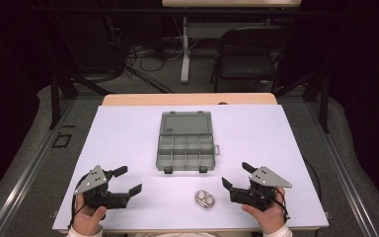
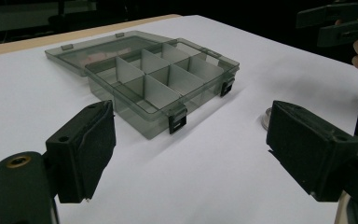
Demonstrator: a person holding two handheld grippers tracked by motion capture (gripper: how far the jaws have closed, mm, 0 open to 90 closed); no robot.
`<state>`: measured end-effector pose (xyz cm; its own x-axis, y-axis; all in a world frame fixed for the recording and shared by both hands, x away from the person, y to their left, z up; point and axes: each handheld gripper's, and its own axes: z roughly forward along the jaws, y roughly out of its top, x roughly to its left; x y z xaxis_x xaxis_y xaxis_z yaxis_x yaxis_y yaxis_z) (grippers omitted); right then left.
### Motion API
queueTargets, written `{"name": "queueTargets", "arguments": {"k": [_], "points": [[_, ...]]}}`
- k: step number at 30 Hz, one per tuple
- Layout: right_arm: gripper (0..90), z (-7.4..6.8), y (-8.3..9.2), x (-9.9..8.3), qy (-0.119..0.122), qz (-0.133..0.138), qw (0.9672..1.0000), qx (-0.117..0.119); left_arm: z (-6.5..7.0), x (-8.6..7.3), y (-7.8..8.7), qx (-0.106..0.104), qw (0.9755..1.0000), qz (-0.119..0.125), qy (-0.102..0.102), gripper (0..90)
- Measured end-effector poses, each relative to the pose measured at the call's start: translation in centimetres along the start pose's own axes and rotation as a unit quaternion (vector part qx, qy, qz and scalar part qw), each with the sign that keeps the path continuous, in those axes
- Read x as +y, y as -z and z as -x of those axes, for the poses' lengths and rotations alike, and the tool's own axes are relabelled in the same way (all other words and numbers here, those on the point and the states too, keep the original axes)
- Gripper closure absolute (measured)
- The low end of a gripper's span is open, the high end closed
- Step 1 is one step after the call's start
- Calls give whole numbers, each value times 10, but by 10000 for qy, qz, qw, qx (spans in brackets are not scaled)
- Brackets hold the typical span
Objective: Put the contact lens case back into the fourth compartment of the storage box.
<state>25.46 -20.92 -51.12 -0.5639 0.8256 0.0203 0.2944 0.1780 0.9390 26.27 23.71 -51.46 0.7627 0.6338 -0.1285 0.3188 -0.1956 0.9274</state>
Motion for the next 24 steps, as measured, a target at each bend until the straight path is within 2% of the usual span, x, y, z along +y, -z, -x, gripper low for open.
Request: {"name": "queueTargets", "arguments": {"k": [4, 7, 10, 13, 17, 24], "points": [[144, 2, 1, -1, -87, 3, 9999, -108, 0, 0, 0, 88, 9999, -40, -50, 162], [142, 2, 2, -1, -88, 1, 9999, -88, 0, 0, 0, 58, 9999, -77, -58, 162], [120, 3, 0, -1, -52, -52, 9999, -94, 2, 0, -1, -59, 9997, -108, -211, 162], [117, 3, -1, -1, -53, -68, 9999, -111, 3, 0, -1, -127, 9996, -113, -240, 162], [97, 4, -3, -1, -77, -155, 9998, -49, 4, 0, -1, -139, 9994, -121, -296, 162], [99, -3, -5, 1, 80, -249, 9996, 70, 7, -1, 2, -130, 9994, -85, -320, 162]]}}
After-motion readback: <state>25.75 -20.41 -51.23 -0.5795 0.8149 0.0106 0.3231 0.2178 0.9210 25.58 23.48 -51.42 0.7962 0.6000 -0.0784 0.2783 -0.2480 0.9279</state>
